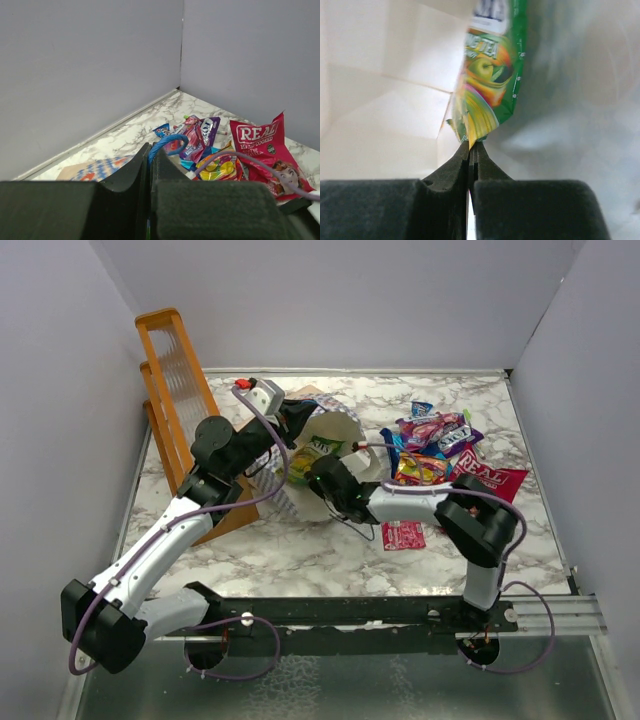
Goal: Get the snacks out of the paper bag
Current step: Take out the snack from the paper bag.
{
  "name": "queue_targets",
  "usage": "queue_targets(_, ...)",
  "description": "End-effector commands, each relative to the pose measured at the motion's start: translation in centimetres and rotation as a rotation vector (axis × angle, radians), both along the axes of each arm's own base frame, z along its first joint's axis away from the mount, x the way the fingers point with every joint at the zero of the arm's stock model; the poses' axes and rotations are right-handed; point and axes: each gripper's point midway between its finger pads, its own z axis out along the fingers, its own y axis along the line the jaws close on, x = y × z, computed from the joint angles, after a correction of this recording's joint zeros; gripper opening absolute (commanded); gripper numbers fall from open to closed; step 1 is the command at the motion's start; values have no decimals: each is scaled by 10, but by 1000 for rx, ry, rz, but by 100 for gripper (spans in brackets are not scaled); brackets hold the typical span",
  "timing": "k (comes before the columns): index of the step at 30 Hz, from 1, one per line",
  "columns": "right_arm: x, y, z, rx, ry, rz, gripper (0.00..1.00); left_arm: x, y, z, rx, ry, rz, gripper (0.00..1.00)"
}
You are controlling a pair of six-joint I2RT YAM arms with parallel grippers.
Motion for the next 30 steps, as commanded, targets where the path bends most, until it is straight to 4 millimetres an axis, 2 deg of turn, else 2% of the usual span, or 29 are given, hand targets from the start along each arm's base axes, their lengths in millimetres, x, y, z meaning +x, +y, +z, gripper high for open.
queue_targets(1,-7,-19,71,-44,-172,80,1,5,6,13,-35,-30,32,0)
queue_targets(5,-29,-23,95,-60,-263,219,1,9,9,11,-35,-22,54,0)
queue_targets(8,-50,-25,99,-53,-247,316,1,11,10,10,-35,-18,66,0)
queue_targets(12,-78,-27,119,34,-295,427,1,15,10,6,-27,-11,76,0)
queue_targets(16,-94,-32,144,40,-343,494,1,20,10,0,-16,6,90,0)
queue_targets(24,-120,-46,217,1,-475,617,1,24,9,-7,-6,18,99,0)
queue_targets(27,-126,-62,241,-46,-515,615,1,24,9,-7,-8,19,99,0)
queue_targets(30,-133,-81,275,-83,-581,604,1,24,8,-8,-7,22,97,0)
